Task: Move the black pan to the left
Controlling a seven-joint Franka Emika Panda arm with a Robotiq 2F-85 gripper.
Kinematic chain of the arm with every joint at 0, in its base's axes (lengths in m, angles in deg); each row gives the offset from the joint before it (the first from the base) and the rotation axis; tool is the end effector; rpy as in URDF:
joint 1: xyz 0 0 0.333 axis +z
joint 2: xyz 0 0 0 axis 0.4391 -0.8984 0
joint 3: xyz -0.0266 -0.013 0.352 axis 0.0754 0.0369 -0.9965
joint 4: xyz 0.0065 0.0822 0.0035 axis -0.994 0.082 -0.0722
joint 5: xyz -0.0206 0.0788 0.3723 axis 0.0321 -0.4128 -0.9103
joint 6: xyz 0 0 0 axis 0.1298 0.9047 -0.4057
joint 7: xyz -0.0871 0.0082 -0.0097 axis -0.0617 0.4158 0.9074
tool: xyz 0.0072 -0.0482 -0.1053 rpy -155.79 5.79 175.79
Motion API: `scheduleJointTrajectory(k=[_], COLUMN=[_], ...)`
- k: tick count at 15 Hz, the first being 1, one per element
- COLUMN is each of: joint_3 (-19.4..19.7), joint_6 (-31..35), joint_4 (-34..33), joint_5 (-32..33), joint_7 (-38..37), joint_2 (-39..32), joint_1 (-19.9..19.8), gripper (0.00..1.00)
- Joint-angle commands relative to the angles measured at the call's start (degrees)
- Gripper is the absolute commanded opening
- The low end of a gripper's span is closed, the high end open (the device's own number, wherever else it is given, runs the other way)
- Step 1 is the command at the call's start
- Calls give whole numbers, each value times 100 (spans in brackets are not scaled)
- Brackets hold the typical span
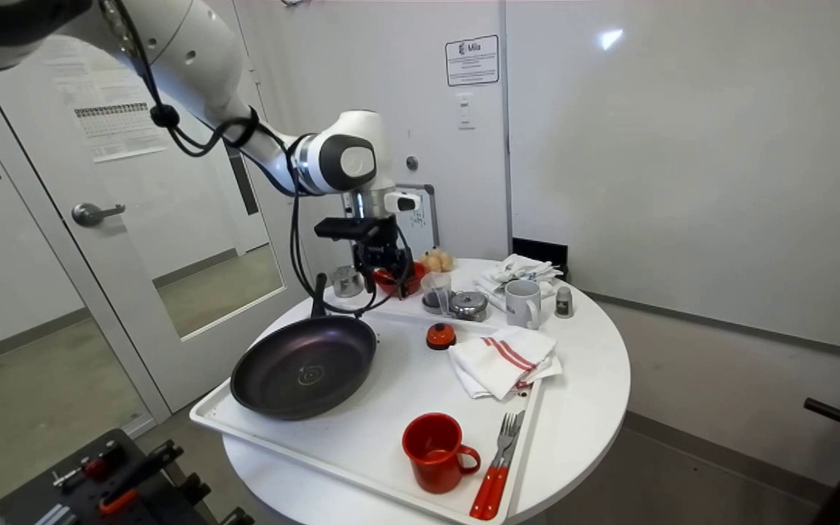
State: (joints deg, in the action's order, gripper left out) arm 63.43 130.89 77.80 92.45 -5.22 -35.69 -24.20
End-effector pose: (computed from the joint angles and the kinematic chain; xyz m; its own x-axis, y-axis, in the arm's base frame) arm 0.6475 -0.0239 0.2637 0.9931 -0.0589 -0.1013 -0.0496 -0.9945 0.0919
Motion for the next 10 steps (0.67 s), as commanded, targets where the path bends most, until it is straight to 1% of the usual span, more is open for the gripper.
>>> scheduleJointTrajectory(k=[1,7,10], joint_3=[-45,15,96], joint_6=[859,2047,2444], joint_4=[1423,3216,3824], joint_5=[-224,-437,-385], joint_7=[39,78,5], joint_2=[720,1619,2046], joint_1=[-313,-616,-636], gripper=[100,100,100])
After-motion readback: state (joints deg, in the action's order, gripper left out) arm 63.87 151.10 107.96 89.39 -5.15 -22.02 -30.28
